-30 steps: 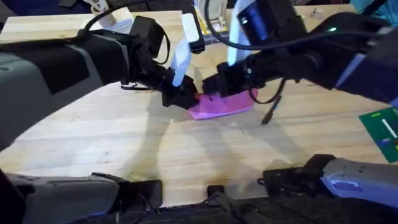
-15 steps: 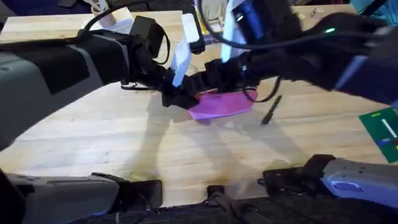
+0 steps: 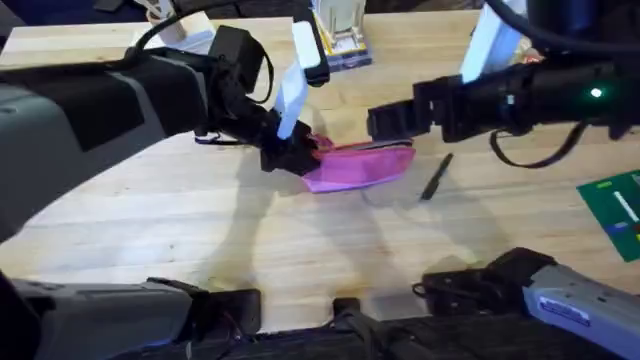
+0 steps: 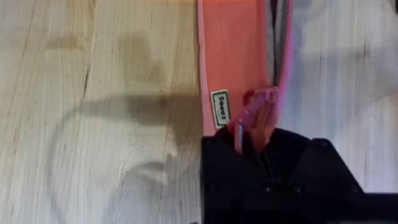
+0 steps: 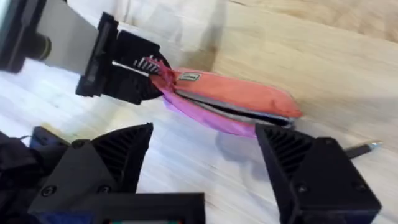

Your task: Unzip the bag, pick up the pens from the table one at a time and place them inside, then zip the bag closed.

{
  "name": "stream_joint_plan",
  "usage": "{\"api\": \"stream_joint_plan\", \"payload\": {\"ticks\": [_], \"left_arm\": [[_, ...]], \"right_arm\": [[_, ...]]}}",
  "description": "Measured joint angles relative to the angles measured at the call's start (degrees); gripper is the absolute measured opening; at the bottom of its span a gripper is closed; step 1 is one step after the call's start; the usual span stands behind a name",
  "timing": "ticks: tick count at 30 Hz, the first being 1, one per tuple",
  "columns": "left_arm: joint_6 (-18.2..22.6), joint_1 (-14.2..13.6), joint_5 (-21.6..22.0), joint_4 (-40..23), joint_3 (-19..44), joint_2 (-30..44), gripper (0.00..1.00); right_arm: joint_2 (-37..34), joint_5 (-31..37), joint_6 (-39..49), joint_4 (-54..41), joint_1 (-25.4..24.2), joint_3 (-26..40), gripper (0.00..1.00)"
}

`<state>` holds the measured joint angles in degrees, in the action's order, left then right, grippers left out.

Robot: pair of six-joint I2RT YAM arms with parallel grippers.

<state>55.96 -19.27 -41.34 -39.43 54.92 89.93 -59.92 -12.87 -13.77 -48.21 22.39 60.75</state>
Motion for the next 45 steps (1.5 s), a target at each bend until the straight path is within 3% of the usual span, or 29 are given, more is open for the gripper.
{"api": "stream_joint_plan", "payload": {"ticks": [7, 8, 13, 14, 23, 27, 32, 33, 36, 45], "left_arm": [[0.1, 0.0, 0.0, 0.0, 0.0, 0.0, 0.07], [0.1, 0.0, 0.0, 0.0, 0.0, 0.0, 0.164], [-0.1, -0.1, -0.3, 0.0, 0.0, 0.0, 0.933], [-0.1, -0.1, -0.5, 0.0, 0.0, 0.0, 0.977], [-0.2, 0.6, -0.5, 1.3, 0.3, 0.0, 0.994], [-0.2, 2.8, -0.4, 1.2, 0.3, -2.4, 0.995], [-0.2, 6.6, -0.4, -0.6, 0.4, -10.5, 0.994], [-0.2, 8.6, -0.5, -1.9, 0.7, -14.1, 0.993], [-0.2, 10.3, -0.4, -2.6, 0.8, -16.4, 0.993], [-0.2, 11.5, -0.4, -2.8, 0.8, -18.0, 0.993]], "right_arm": [[1.2, 1.7, 3.4, -1.1, 0.0, 0.0, 0.997], [1.2, 1.7, 3.8, -1.1, 0.0, 0.0, 0.997], [1.2, 2.1, 7.8, -1.1, 0.0, 0.0, 0.997], [1.2, 2.2, 9.1, -1.1, 0.0, 0.0, 0.997], [1.2, 2.5, 21.3, 3.4, 0.0, 0.0, 0.997], [1.2, 2.6, 27.6, 3.4, 0.2, 0.0, 0.997], [1.2, 3.9, 35.4, 5.6, 1.3, 0.0, 0.997], [1.2, 5.7, 40.1, 8.5, 1.3, 0.0, 0.997], [1.2, 6.6, 45.3, 10.1, 1.3, 0.0, 0.998], [1.1, 5.5, 52.7, 10.5, 1.3, 0.0, 0.998]]}}
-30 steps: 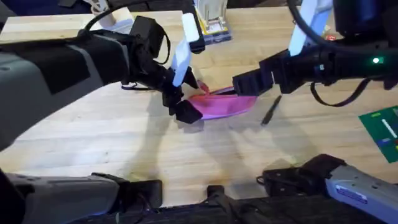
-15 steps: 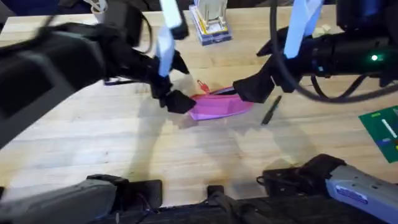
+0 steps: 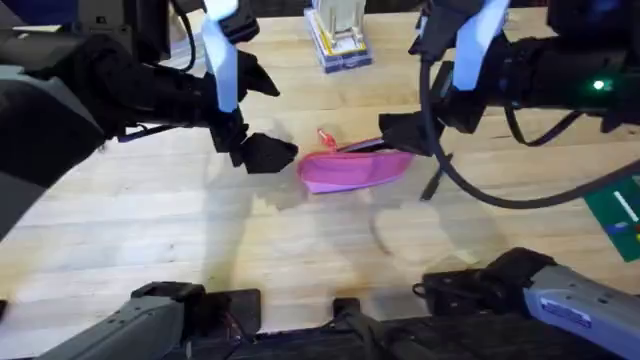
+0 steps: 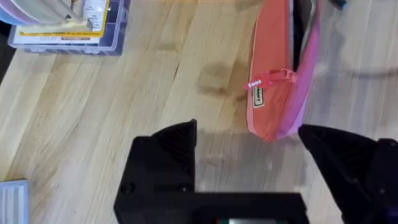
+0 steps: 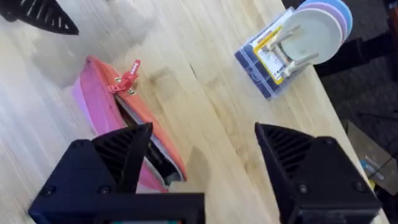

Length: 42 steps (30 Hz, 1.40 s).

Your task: Unzip the bag, pick up the pens from the table one at a time and place them inside, then zip the bag closed.

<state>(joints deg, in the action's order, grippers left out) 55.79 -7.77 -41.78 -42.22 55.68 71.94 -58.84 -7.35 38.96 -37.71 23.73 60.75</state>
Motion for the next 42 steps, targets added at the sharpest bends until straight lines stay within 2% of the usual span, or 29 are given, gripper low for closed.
{"api": "stream_joint_plan", "payload": {"ticks": [3, 5, 6, 7, 10, 11, 17, 27, 42], "left_arm": [[0.0, 0.0, 0.0, 0.0, 0.0, 0.0, 0.993], [0.0, 0.0, 0.0, 0.0, 0.0, 0.0, 0.993], [0.0, 0.0, 0.0, 0.0, 0.0, 0.0, 0.993], [0.0, 0.0, 0.0, -0.1, 0.0, 0.0, 0.994], [0.0, 0.0, 0.0, -0.4, 0.0, 0.0, 0.994], [0.0, 0.0, 0.0, -0.4, 0.0, 0.0, 0.994], [0.0, 0.0, 0.0, -0.4, 0.0, 0.0, 0.993], [0.0, 0.0, 0.0, -0.4, 0.0, 0.0, 0.993], [0.0, 0.0, 0.0, -0.4, 0.0, 0.0, 0.993]], "right_arm": [[-0.1, -0.2, 0.5, 0.4, 0.0, 0.0, 0.998], [-0.1, -0.4, 0.7, 0.4, 0.0, 0.0, 0.941], [-0.1, -0.4, 1.0, 0.3, 0.0, 0.0, 0.827], [-0.1, -0.4, 1.3, -0.8, 0.0, 0.0, 0.469], [-0.1, -0.6, 1.2, -1.8, 0.0, 0.0, 0.074], [-0.1, -0.8, 1.4, -1.9, 0.0, 0.0, 0.044], [-1.8, -3.2, 1.4, -9.4, 0.0, 0.0, 0.032], [-12.3, -4.5, 1.4, -10.0, 0.9, 0.0, 0.03], [-18.7, -5.2, 1.6, -9.0, 2.3, 0.0, 0.032]]}}
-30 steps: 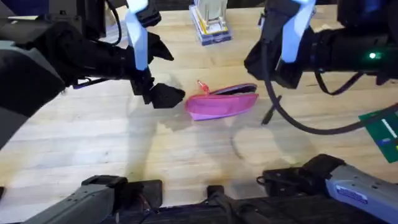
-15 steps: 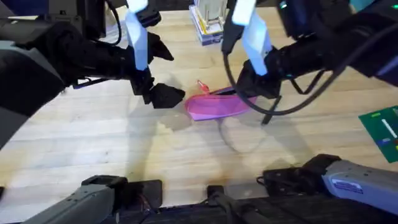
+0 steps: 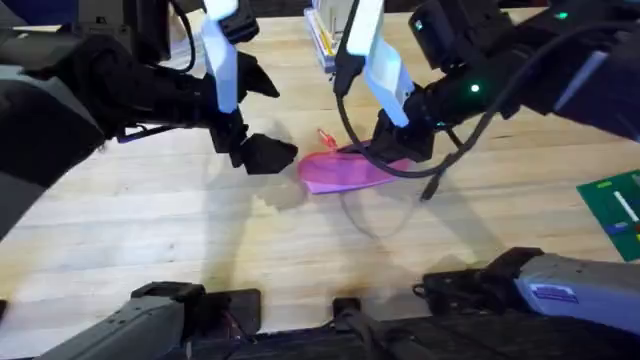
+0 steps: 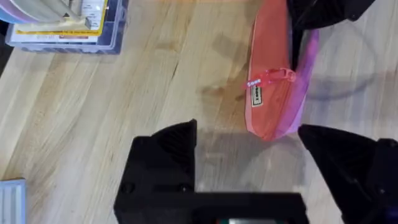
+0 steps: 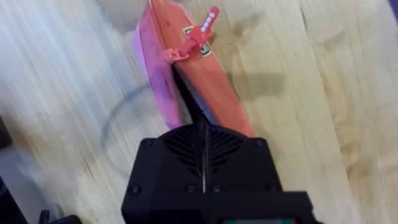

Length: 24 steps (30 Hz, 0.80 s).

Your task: Unzip the bag, pick up the pens from the table one at a time and place them inside, then zip the bag closed.

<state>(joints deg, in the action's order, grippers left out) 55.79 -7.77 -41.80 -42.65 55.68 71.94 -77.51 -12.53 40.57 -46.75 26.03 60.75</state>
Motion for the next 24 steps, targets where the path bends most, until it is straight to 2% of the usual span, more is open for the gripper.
{"api": "stream_joint_plan", "payload": {"ticks": [12, 24], "left_arm": [[0.0, 0.0, 0.0, 0.0, 0.0, 0.0, 0.993], [0.0, 0.0, 0.0, 0.0, 0.0, 0.0, 0.993]], "right_arm": [[-7.7, -2.2, 0.0, 1.7, 0.0, 0.0, 0.032], [-8.2, -5.6, 4.6, 3.3, 0.0, 0.0, 0.032]]}}
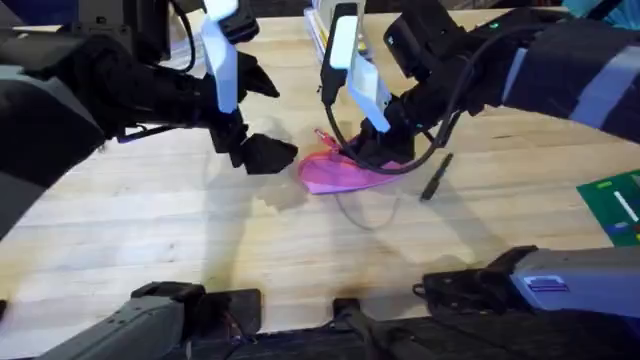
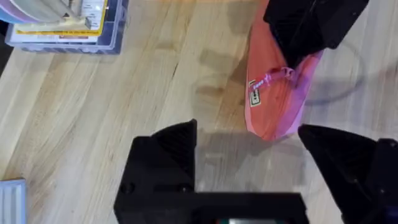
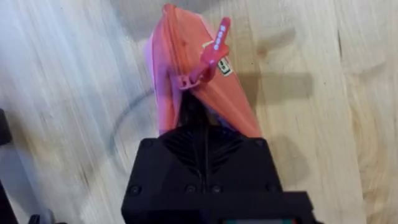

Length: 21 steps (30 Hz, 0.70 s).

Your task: Unzip the bag, pick up the pens from the table one at a time and place them inside, then zip the bag closed.

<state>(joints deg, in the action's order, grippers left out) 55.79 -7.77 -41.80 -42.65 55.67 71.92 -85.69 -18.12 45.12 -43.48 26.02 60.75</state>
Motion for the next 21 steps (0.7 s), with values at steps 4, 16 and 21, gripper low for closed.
{"api": "stream_joint_plan", "payload": {"ticks": [4, 16, 21], "left_arm": [[0.0, 0.0, 0.0, 0.0, 0.0, 0.0, 0.993], [0.0, 0.0, 0.0, 0.0, 0.0, 0.0, 0.993], [0.0, 0.0, 0.0, 0.0, 0.0, 0.0, 0.993]], "right_arm": [[-0.3, -0.2, 1.2, 0.0, 0.0, 0.0, 0.033], [-1.6, -0.6, 2.5, 0.0, 0.0, 0.0, 0.995], [-1.6, -0.6, 2.5, 0.1, 0.0, 0.0, 0.998]]}}
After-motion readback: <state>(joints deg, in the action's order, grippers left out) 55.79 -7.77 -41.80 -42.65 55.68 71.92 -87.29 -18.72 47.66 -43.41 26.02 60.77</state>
